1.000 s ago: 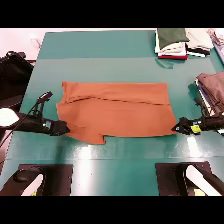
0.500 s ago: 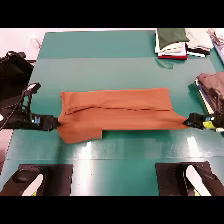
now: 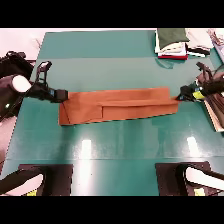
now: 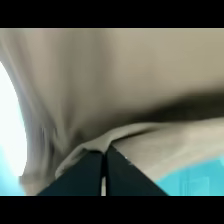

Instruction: Fold the shirts.

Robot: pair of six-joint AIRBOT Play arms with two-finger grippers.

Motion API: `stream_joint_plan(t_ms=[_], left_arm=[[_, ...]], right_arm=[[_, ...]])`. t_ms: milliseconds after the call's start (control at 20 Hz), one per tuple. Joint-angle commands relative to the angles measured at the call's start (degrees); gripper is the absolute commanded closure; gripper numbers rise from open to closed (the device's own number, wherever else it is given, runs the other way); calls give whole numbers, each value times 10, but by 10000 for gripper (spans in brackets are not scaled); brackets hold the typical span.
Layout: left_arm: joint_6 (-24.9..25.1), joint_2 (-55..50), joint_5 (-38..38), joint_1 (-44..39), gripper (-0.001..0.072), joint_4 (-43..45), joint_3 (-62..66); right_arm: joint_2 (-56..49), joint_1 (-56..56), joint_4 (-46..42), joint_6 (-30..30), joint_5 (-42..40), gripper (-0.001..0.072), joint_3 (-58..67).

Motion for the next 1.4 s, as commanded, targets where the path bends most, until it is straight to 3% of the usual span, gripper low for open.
stream_joint_plan(t_ms=[0, 50, 100, 150, 200, 250, 350, 400, 450, 500, 650, 750, 900, 1050, 1150, 1350], left_arm=[[2, -80, 58, 0, 677, 3, 49], [2, -85, 65, 0, 675, 3, 54], [2, -87, 68, 0, 527, 3, 58], [-3, -87, 68, 0, 228, 2, 64], [-4, -87, 58, 0, 140, 2, 72], [-4, -87, 42, 0, 165, 2, 82], [-3, -86, 20, 0, 166, -14, 90], [-3, -87, 14, 0, 185, -31, 90], [-2, -88, 11, 0, 462, -51, 90], [-1, -89, 13, 0, 671, -68, 90], [2, -89, 34, -3, 677, -139, 89], [2, -90, 64, -30, 678, -142, 89], [-5, -107, 105, -96, 678, -142, 89], [-18, -157, 127, -156, 678, -155, 94], [-18, -203, 129, -189, 678, -159, 116], [-18, -302, 125, -231, 678, -164, 211]], right_arm=[[-91, 22, 19, 12, -10, 693, 89], [-111, 19, 40, 11, -10, 672, 113], [-127, 13, 59, 10, -11, 512, 134], [-141, 7, 78, 9, -9, 351, 155], [-152, -1, 92, -7, -5, 296, 171], [-158, -11, 95, -23, 6, 295, 178], [-159, -37, 94, -48, 26, 183, 163], [-159, -56, 95, -54, 33, 177, 146], [-159, -73, 96, -57, 33, 177, 127], [-160, -94, 106, -71, 31, 177, 100], [-188, -131, 132, -97, 32, 180, 47], [-226, -131, 156, -112, 30, 225, 32], [-267, -99, 208, -125, 8, 234, 32], [-276, -57, 221, -152, -15, 437, 32], [-258, -46, 221, -171, -19, 693, 32], [-185, -40, 225, -168, 26, 693, 94]])
